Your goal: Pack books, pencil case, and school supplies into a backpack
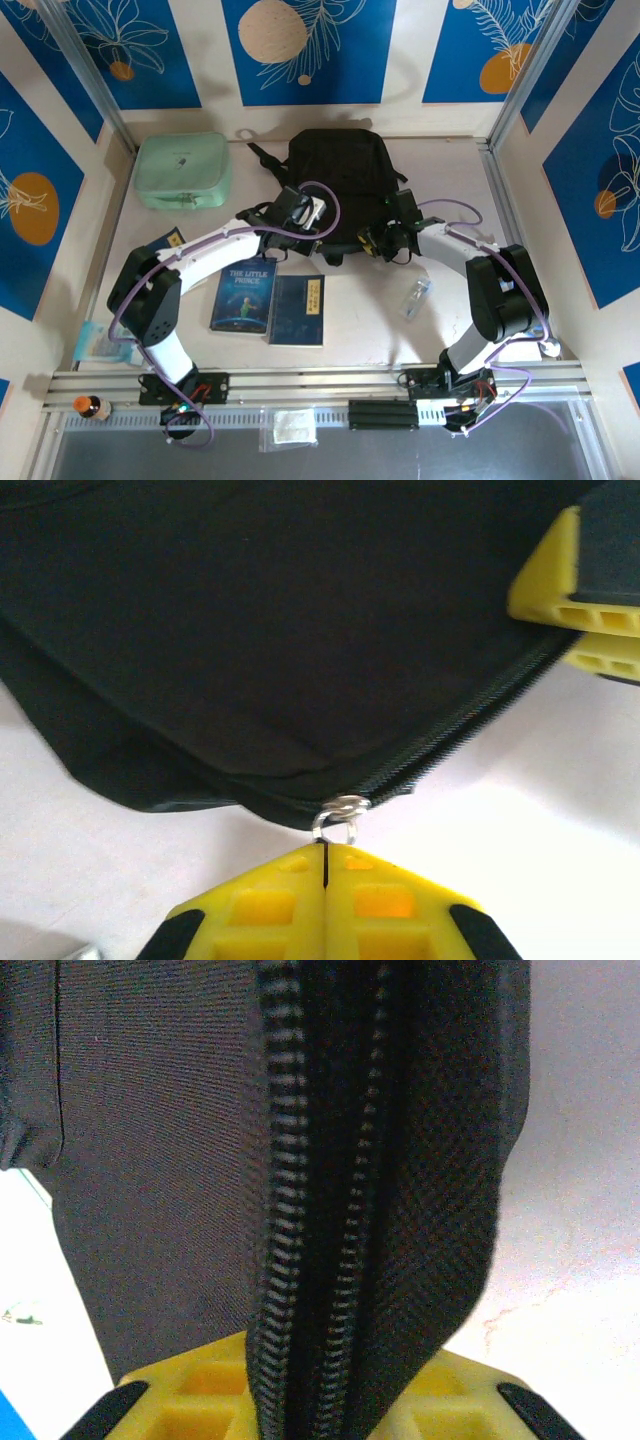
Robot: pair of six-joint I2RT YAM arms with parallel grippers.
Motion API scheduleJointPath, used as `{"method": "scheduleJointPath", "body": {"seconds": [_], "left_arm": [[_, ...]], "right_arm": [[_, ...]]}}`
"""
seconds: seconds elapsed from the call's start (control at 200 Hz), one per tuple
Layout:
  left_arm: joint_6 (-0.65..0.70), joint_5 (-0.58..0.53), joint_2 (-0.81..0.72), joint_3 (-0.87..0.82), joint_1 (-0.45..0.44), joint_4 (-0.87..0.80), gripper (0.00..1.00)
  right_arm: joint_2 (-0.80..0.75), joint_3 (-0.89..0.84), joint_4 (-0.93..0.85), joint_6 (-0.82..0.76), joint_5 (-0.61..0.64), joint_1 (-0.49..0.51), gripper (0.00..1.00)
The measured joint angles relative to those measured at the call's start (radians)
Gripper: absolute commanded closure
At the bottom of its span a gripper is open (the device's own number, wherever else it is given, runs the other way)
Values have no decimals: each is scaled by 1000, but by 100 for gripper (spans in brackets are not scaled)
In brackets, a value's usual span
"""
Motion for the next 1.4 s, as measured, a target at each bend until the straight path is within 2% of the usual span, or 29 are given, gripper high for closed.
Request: {"method": "scheduleJointPath", "body": {"seconds": [0.18,0.41,0.57,0.84,0.975,1.215,1.4], "left_arm": [[-9,-63,-3,1,8,-34,100],[-42,-72,-3,1,34,-38,100],[-53,-24,-6,0,46,-38,100],[-52,156,-98,-59,61,58,100],[-53,164,-104,-69,61,66,100],[-83,99,-50,-72,75,12,100],[-94,200,-50,-105,90,51,98]], "right_arm": [[0,21,-26,-30,31,14,86],[-7,24,-44,-48,53,24,90],[-11,30,-54,-58,64,25,90],[-7,35,-77,-70,74,25,90],[-6,35,-89,-73,79,25,90],[-6,41,-98,-81,82,26,90],[-5,41,-95,-104,82,26,90]]}}
